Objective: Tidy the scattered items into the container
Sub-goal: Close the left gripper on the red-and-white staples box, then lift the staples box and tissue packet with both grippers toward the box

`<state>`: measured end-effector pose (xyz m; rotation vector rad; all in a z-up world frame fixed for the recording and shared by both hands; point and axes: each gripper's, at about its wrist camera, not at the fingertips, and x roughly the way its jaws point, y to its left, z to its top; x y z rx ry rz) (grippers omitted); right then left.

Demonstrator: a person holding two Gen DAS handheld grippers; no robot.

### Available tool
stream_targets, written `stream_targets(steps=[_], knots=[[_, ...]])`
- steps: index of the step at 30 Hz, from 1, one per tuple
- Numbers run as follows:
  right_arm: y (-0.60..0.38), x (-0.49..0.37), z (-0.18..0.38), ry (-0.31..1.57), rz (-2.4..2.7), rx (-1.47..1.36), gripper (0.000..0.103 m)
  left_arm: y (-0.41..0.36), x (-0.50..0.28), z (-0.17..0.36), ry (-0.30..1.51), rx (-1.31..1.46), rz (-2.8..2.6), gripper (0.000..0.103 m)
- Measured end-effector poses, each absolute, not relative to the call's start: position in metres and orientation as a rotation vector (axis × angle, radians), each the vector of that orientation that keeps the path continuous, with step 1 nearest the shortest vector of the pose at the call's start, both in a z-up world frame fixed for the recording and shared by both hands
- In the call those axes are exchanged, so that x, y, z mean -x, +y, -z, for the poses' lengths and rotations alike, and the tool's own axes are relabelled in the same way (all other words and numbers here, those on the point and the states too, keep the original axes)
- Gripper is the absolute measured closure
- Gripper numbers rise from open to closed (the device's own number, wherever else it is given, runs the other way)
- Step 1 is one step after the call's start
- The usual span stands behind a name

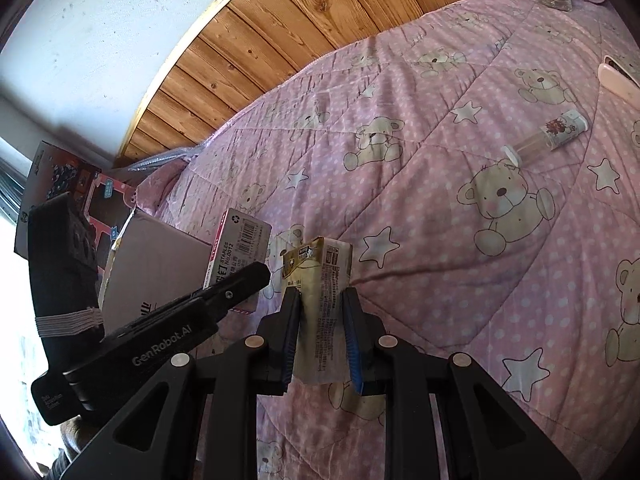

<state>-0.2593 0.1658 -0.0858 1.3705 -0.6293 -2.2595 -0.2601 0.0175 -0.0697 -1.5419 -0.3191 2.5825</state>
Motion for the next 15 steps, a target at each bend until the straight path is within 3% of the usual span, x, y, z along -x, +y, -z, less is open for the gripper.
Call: stream_targets(steps=[15], knots=[[0.174,0.203,0.064,-0.616,2.271,-1.358,0.08,0.031,0.201,0.041,-0.261,1.56,-2.569,0.088]])
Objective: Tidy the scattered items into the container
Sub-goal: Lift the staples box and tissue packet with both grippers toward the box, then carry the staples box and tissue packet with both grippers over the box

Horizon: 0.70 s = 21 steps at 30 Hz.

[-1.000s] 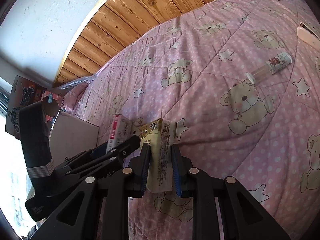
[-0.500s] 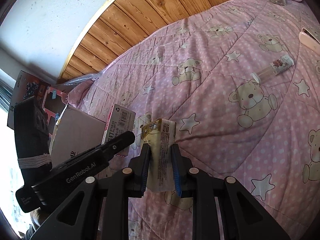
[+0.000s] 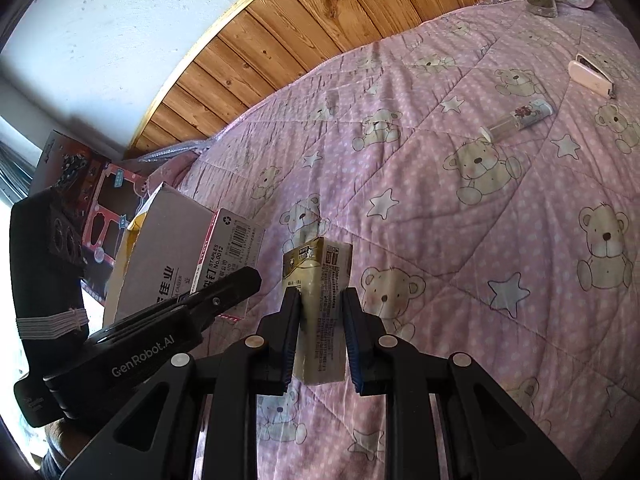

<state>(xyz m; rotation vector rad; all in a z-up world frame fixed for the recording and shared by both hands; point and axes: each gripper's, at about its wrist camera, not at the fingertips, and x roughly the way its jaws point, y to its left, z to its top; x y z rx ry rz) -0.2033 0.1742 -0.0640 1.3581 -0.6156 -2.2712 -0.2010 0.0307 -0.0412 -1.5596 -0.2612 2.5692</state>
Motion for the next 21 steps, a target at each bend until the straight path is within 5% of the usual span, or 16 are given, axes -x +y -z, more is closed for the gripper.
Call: stream_targets(steps=[21], knots=[[0.169,0.096,0.041,-0.586,2.265,-1.363,0.08,0.028,0.103,-0.015,-0.286,1.472,-2.559,0.088]])
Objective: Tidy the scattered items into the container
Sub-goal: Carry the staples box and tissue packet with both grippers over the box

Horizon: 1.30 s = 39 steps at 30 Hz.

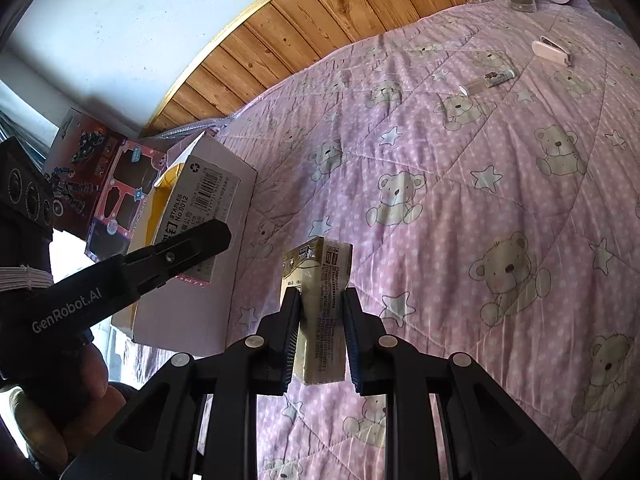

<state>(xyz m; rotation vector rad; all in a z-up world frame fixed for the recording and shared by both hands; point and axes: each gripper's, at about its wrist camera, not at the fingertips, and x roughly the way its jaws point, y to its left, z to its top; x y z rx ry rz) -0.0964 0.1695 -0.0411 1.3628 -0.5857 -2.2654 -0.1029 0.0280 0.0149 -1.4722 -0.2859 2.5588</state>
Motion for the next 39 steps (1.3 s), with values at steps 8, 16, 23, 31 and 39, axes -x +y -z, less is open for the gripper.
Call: stream_targets(steps=[8,16,23,31,39], knots=[[0.157,0.068,0.025,-0.537,2.266,-1.337,0.08,0.012,0.065,-0.035,-0.335,1.429,-2.571,0.088],[0.137,0.045,0.011,-0.481,2.255,-1.316,0.08,-0.003,0.041,-0.046,-0.376,1.398,-2.586,0.088],[0.12,0.03,0.001,-0.43,2.242,-1.302,0.08,-0.024,0.026,-0.052,-0.417,1.38,-2.629,0.088],[0.091,0.02,-0.021,-0.359,2.23,-1.261,0.08,-0.054,0.011,-0.066,-0.481,1.331,-2.665,0.088],[0.057,0.013,-0.045,-0.287,2.209,-1.211,0.08,-0.09,0.002,-0.076,-0.546,1.292,-2.704,0.088]])
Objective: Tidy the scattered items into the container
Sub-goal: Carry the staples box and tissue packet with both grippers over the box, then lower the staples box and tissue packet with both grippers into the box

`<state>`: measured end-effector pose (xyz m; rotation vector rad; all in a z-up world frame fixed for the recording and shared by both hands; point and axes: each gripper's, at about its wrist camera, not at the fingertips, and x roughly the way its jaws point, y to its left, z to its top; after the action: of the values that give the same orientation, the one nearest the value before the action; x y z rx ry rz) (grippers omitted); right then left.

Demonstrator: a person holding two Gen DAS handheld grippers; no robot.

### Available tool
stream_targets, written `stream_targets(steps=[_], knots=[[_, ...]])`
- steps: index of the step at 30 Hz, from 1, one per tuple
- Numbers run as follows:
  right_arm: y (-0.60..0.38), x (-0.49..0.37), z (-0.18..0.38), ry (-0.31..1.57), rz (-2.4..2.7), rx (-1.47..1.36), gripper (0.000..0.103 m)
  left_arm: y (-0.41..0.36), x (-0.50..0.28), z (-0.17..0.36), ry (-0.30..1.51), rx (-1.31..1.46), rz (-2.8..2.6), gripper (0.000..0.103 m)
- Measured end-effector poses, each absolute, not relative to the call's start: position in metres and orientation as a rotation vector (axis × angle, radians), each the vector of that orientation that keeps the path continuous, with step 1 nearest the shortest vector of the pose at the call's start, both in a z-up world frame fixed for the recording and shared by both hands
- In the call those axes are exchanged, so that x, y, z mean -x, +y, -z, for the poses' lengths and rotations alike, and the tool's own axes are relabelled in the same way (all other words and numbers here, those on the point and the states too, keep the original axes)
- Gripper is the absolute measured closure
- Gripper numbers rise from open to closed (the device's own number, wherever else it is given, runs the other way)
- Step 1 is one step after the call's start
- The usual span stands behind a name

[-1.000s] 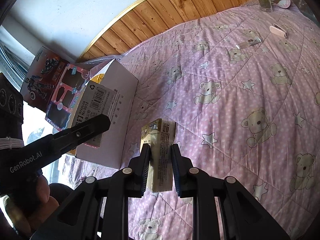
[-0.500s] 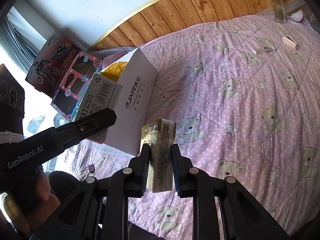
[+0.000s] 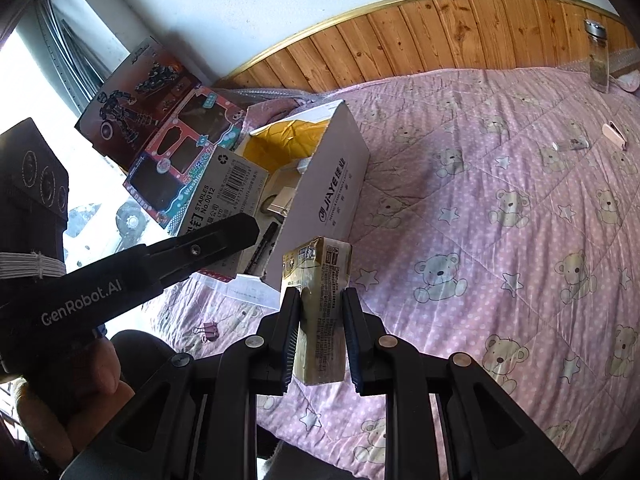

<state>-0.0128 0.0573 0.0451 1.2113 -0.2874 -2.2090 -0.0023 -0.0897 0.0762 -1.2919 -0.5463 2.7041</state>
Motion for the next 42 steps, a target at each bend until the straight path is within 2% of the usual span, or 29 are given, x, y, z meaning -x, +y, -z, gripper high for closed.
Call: stream_targets(steps=[17,42], knots=[[-0.005,0.02,-0.081,-0.19,2.175,-1.127,0.08,-0.175,-0.001,-0.087,-0.705,1.238,-2.771,0.088],[-0.066,0.059,-0.093,-0.107,2.141,-1.103,0.08,-0.239,0.031,-0.083,-0.769,1.269,-2.805,0.088]])
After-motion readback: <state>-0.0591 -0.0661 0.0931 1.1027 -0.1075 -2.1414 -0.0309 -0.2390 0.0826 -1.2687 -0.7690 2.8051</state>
